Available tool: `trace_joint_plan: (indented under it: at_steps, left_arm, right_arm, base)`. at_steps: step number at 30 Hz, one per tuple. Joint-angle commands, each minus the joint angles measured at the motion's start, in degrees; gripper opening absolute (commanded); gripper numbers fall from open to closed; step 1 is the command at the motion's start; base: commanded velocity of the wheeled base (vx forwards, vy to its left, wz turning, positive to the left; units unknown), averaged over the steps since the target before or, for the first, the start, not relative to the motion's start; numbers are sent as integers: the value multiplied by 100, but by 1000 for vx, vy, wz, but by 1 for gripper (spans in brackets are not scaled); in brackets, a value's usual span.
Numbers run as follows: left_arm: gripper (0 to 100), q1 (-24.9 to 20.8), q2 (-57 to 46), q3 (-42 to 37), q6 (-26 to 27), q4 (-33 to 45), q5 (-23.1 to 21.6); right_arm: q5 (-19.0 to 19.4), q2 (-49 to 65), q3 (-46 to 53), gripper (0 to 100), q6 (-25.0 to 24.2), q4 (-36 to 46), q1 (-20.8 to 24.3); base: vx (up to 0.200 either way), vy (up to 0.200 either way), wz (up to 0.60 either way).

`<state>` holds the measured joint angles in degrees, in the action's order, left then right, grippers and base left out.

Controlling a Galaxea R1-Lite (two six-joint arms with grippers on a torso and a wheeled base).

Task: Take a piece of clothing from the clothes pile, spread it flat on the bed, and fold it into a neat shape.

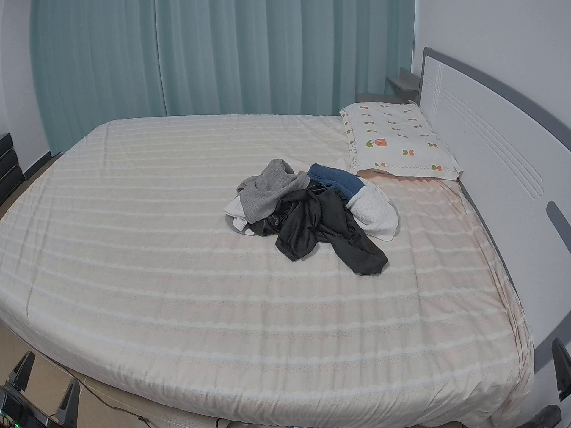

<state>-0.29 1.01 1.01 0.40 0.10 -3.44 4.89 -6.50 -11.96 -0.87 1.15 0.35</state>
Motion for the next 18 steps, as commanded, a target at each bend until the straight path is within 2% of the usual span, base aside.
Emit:
trace_joint_plan:
  at_steps: [1,4,6,8,10,13,14,15,18]
  left_arm:
    - [100,3,-48,-101,21,-19,1]
    - [100,-6,-40,-101,56,-19,1]
    - [100,-6,-40,-101,30,-10,1]
    - [100,-6,-40,-101,39,-10,1]
    - [100,-6,-40,-101,48,-10,1]
    - [100,-6,-40,-101,39,-10,1]
    - [100,-6,-40,-101,39,-10,1]
    - [100,-6,-40,-101,56,-10,1]
    - [100,3,-40,-101,39,-1,10]
  right_arm:
    - [522,-2822,-667,100,-247,-185,158]
    - [566,-3973,-729,100,-494,-809,448]
    - [487,-4984,-799,100,-625,-1451,808]
    - [443,-5582,-870,100,-731,-1776,896]
    - [197,-6856,-1098,100,-995,-2532,1037]
    - [-41,-8051,-1494,100,-1425,-3182,1248]
    - [-58,-8104,-1520,100,-1452,-3208,1257]
    - [-278,-8702,-1819,100,-1733,-3481,1353]
    - [-656,-9660,-2460,100,-2128,-3692,1476]
  base:
    - [0,0,0]
    - [0,0,0]
    - [0,0,0]
    - [0,0,0]
    - [0,0,0]
    - [0,0,0]
    - [0,0,0]
    - [0,0,0]
    - [0,0,0]
